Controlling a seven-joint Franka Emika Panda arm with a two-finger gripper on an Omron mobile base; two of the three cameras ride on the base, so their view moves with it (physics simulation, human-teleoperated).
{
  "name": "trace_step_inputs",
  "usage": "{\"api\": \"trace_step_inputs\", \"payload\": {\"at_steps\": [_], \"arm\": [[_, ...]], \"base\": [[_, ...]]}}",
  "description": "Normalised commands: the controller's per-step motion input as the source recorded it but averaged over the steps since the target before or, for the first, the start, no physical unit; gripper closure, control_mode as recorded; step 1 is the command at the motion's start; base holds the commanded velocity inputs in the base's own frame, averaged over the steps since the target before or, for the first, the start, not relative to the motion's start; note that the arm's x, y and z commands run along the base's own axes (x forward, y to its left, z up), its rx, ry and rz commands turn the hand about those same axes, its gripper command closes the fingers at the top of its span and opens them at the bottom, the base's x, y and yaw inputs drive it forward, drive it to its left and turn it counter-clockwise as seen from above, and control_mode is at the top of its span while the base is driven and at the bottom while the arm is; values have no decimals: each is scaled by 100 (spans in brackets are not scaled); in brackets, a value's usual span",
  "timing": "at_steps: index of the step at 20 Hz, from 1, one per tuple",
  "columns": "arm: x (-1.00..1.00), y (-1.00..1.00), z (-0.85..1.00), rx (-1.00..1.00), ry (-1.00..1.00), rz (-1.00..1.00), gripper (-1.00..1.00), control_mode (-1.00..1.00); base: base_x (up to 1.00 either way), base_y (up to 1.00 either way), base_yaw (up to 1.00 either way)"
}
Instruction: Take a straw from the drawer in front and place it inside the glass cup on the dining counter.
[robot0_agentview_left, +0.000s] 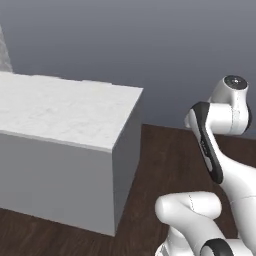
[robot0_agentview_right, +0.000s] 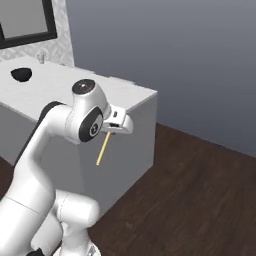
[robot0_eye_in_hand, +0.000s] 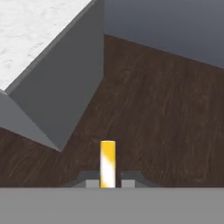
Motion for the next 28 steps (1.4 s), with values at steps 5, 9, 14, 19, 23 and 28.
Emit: {"api": "trace_step_inputs", "payload": {"at_steps": [5, 9, 14, 19, 23, 28], "arm": [[0, 0, 0, 0, 0, 0, 100, 100], [0, 0, 0, 0, 0, 0, 100, 100], [0, 0, 0, 0, 0, 0, 100, 100], [0, 0, 0, 0, 0, 0, 100, 100], [0, 0, 0, 0, 0, 0, 100, 100], [0, 0, 0, 0, 0, 0, 100, 100]], "base": [[100, -94, 31], [98, -89, 35], [91, -91, 35], [79, -98, 34], [68, -100, 32], [65, -100, 33]]}}
